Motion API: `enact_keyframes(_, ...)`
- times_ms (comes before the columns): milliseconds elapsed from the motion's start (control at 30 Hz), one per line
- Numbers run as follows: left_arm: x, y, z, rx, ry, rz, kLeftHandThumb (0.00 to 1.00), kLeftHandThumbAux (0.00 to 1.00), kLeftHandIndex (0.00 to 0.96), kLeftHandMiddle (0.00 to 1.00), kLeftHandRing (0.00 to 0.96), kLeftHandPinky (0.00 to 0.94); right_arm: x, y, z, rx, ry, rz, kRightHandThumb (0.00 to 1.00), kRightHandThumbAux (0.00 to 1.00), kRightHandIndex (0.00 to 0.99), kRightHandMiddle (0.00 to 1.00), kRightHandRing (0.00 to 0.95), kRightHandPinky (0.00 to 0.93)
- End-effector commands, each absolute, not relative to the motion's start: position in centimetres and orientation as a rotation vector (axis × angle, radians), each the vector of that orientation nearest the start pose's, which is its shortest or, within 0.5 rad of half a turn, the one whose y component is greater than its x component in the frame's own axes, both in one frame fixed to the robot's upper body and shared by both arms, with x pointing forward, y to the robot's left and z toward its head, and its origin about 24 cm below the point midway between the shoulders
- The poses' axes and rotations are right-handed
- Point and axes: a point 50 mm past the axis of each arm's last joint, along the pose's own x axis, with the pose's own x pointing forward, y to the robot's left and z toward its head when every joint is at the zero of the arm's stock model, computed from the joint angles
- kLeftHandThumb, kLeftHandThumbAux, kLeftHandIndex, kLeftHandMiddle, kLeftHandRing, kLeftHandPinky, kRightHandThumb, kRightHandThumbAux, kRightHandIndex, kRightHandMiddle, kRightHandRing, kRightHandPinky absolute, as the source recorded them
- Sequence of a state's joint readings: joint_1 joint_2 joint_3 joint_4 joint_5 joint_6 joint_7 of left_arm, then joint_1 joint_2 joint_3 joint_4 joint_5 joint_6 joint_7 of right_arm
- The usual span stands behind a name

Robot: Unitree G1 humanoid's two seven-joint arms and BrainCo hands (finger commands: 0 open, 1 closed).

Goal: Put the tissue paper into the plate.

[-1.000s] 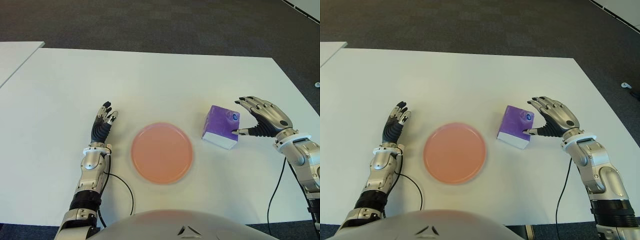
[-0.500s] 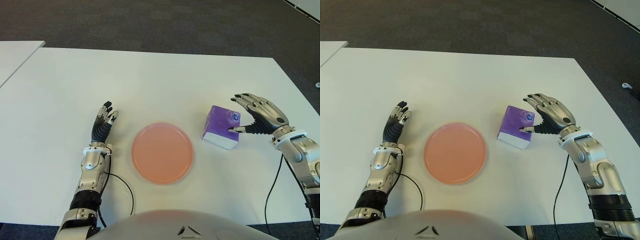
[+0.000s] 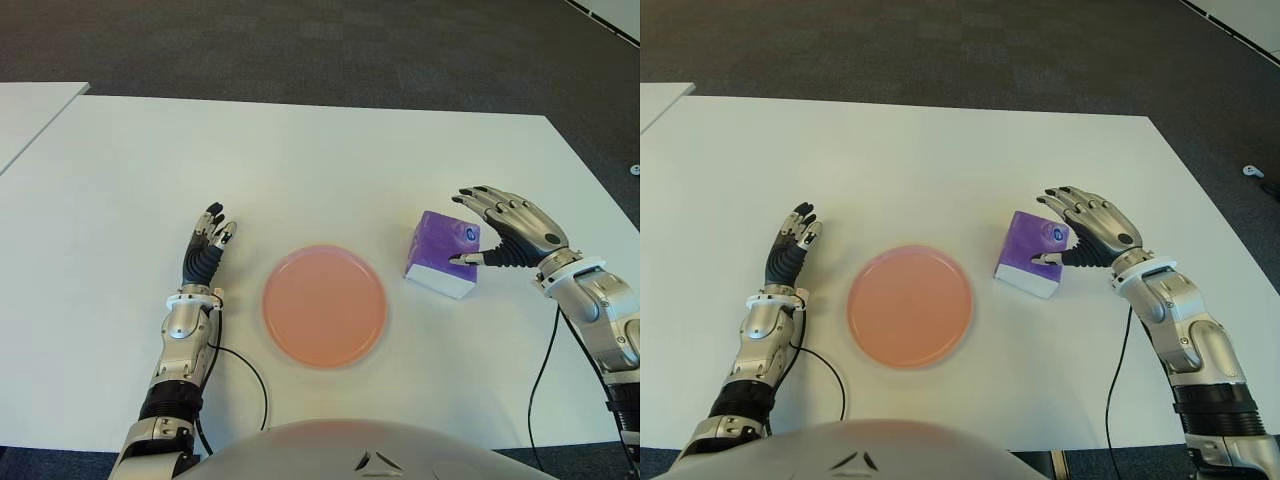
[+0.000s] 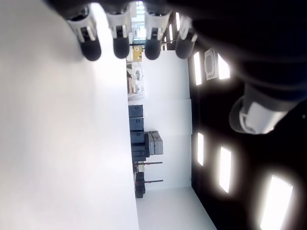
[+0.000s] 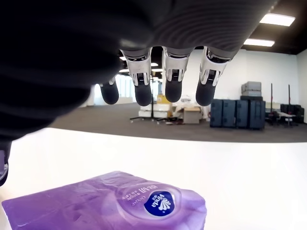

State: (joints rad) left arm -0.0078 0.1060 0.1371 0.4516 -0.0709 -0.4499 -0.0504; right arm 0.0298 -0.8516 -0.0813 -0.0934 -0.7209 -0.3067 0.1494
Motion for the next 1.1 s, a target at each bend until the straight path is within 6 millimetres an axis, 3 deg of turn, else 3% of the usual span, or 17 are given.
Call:
enact_keyframes(33, 22.5, 20.4, -2.6, 0.032, 0.065, 0.104, 0.000, 0.466, 0.000, 0.000, 0.000, 0.000, 24.3, -25.7, 12.2, -1.579, -0.195, 0.347, 0.172, 0.403, 0.000, 0.000, 0.000, 0.000)
enact_keyframes(433, 22.6, 20.4, -2.5, 0.036, 0.068, 0.104, 0.000, 0.459, 0.000, 0.000, 0.000, 0.000, 22.8, -24.4, 10.6, -1.560, -0.192, 0.449, 0.149, 0.433, 0.000, 0.000, 0.000, 0.000)
enact_keyframes(800, 22.6, 20.4, -2.5, 0.038, 0.067, 0.104, 0.000, 0.466, 0.000, 0.000, 0.000, 0.000, 21.0, -23.8, 10.7, -1.592, -0.191, 0.518, 0.107, 0.427, 0.000, 0.000, 0.000, 0.000)
enact_keyframes(1100, 22.7, 20.3, -2.5, 0.036, 0.066, 0.104, 0.000, 0.466, 0.000, 0.000, 0.000, 0.000, 21.0, -23.5, 10.8, -1.653, -0.139, 0.547, 0.072, 0.395, 0.000, 0.000, 0.000, 0.000)
